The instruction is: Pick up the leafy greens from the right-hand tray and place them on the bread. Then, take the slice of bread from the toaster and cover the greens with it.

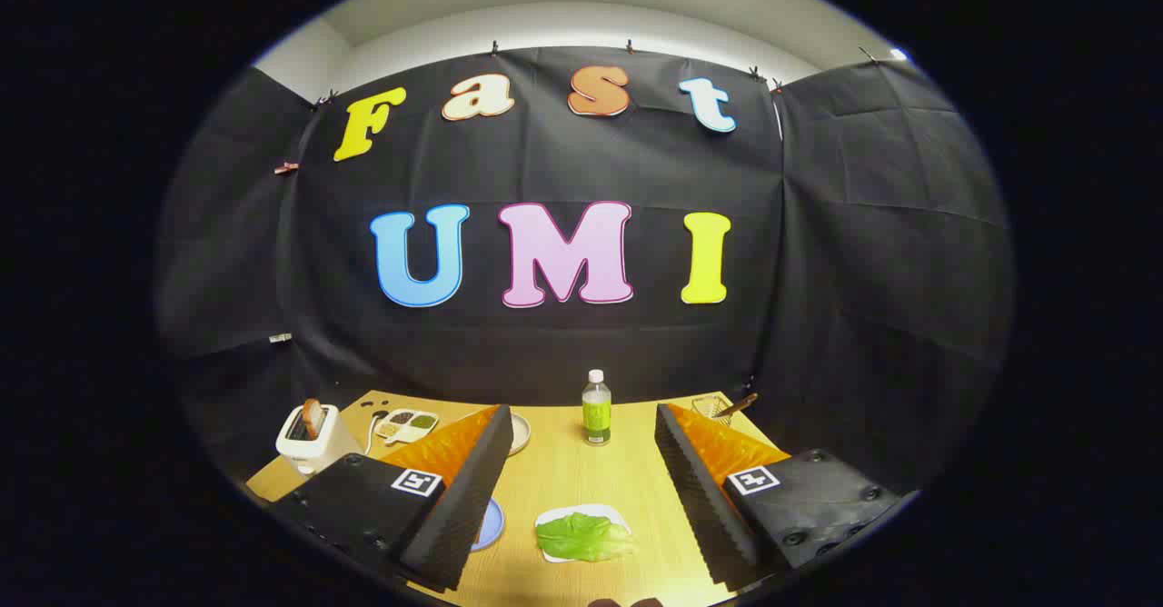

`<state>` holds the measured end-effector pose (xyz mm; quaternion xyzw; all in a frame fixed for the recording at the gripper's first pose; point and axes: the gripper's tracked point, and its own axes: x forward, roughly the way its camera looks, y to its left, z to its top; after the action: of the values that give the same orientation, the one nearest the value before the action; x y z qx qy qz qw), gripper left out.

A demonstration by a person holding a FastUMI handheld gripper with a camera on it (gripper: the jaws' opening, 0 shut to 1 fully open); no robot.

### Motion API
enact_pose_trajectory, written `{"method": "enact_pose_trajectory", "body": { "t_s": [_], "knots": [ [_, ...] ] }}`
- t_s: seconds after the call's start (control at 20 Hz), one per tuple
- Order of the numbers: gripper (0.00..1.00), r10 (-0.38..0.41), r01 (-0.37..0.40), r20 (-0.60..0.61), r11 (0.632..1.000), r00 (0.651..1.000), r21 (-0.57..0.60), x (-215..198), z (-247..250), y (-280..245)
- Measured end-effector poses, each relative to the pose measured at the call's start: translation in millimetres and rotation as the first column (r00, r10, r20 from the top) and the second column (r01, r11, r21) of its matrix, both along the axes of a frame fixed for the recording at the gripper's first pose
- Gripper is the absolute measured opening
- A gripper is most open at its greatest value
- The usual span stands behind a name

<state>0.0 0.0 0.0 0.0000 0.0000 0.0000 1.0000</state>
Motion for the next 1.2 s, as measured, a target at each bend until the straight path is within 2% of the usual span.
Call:
{"method": "enact_pose_trajectory", "body": {
  "t_s": [0.6,0.95,1.2],
  "knots": [
    [0.98,-0.048,0.047,-0.029,0.999,0.998,-0.025,-5,-11,36],
    [0.98,-0.005,0.003,-0.085,1.000,0.996,-0.028,9,-34,43],
    [0.98,0.023,-0.028,-0.158,0.999,0.987,-0.031,29,-69,36]
  ]
}}
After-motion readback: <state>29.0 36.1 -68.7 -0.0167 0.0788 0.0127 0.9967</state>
